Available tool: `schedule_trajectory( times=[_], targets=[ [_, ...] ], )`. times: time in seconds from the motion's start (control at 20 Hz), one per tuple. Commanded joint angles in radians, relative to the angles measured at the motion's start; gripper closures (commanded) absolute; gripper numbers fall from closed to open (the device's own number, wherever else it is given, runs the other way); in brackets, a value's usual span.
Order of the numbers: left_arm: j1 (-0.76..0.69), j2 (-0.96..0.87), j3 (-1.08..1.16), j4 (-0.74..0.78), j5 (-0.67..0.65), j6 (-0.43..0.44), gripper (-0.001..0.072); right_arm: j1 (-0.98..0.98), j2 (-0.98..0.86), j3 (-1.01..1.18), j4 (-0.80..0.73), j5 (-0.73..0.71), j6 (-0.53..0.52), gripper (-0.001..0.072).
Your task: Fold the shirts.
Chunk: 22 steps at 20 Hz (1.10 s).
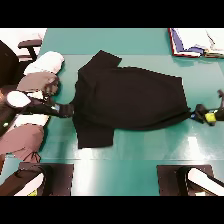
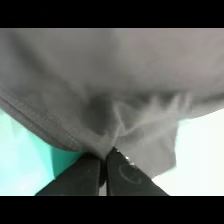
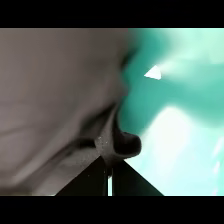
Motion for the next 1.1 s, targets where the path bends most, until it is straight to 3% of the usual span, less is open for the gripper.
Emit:
schedule_trajectory(
  times=[0.0, 0.35, 0.5, 0.65, 0.75, 1.05],
  targets=[
    [0.0, 0.156, 0.169, 0.047, -0.02, -0.063, 0.0684, 0.01, 0.148, 0.203, 0.013, 0.092, 0.001, 0.0693],
    [0.0, 0.24, 1.004, 0.16, -0.011, -0.105, 0.0685, 0.022, 0.33, 0.894, -0.006, 0.103, 0.005, 0.0693],
    [0.0, 0.24, 1.227, 0.207, 0.047, -0.121, 0.0686, -0.011, 0.32, 1.135, -0.042, 0.117, 0.031, 0.0693],
    [0.0, 0.235, 1.292, 0.255, 0.065, -0.145, 0.0686, -0.032, 0.272, 1.319, -0.042, 0.154, 0.057, 0.0693],
    [0.0, 0.212, 1.276, 0.289, 0.001, -0.173, 0.0686, -0.032, 0.244, 1.361, -0.043, 0.19, 0.064, 0.0693],
    [0.0, -0.085, 1.142, 0.306, -0.323, -0.182, 0.0684, 0.027, 0.124, 1.158, -0.051, 0.283, 0.071, 0.0694]
  ],
)
